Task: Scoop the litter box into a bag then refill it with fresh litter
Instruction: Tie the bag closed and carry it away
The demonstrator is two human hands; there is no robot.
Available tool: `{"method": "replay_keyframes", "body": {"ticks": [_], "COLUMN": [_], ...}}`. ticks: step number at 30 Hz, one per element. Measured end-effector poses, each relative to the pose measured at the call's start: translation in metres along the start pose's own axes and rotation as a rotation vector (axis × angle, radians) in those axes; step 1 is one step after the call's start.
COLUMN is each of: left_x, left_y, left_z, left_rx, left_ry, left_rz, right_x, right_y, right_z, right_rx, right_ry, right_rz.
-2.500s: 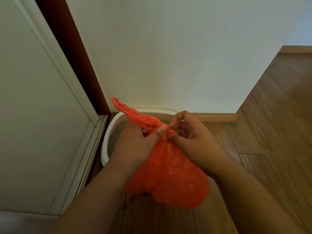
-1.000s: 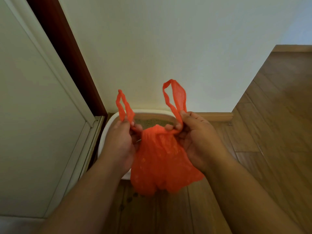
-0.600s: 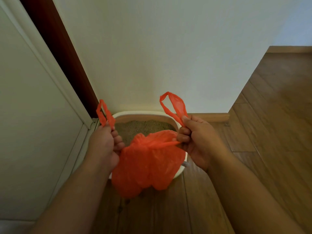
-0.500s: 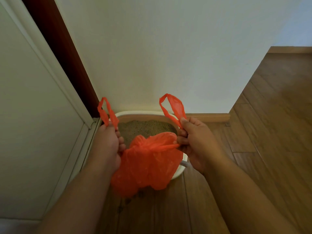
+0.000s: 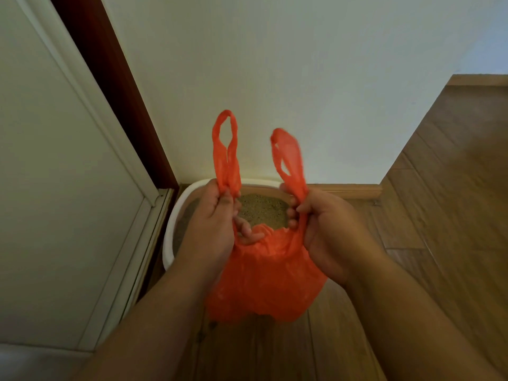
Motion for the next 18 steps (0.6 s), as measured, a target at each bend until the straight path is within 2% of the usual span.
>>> {"method": "replay_keyframes", "body": {"ticks": [5, 10, 14, 18], "left_x": [0.0, 0.01, 0.009, 0.001], "left_y": [0.0, 0.002, 0.0, -0.003], "left_z": [-0.006, 0.002, 0.008, 0.011], "left_rx": [0.084, 0.009, 0.025, 0.05], "left_ry": [-0.061, -0.121, -0.203, -0.287], "left_rz": [0.003, 0.084, 0.092, 0.062], "right_x": [0.009, 0.011, 0.002, -0.006], "right_y": [0.006, 0.007, 0.006, 0.007], "right_z": [-0.001, -0.011, -0.005, -0.008], "right_rx": [-0.075, -0.014, -0.03, 0.036], "right_ry": [0.299, 0.084, 0.126, 0.176], "right_rz": [0.032, 0.02, -0.063, -0.128]}}
Point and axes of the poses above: each hand's wrist, its own y-axis away from the middle knuckle, its own x-axis out of the palm, z = x × y, the point moved 8 cm from there along -y, towards the middle knuckle, and after that the axes turned 2 degrees about -y, right-handed, at the moved point
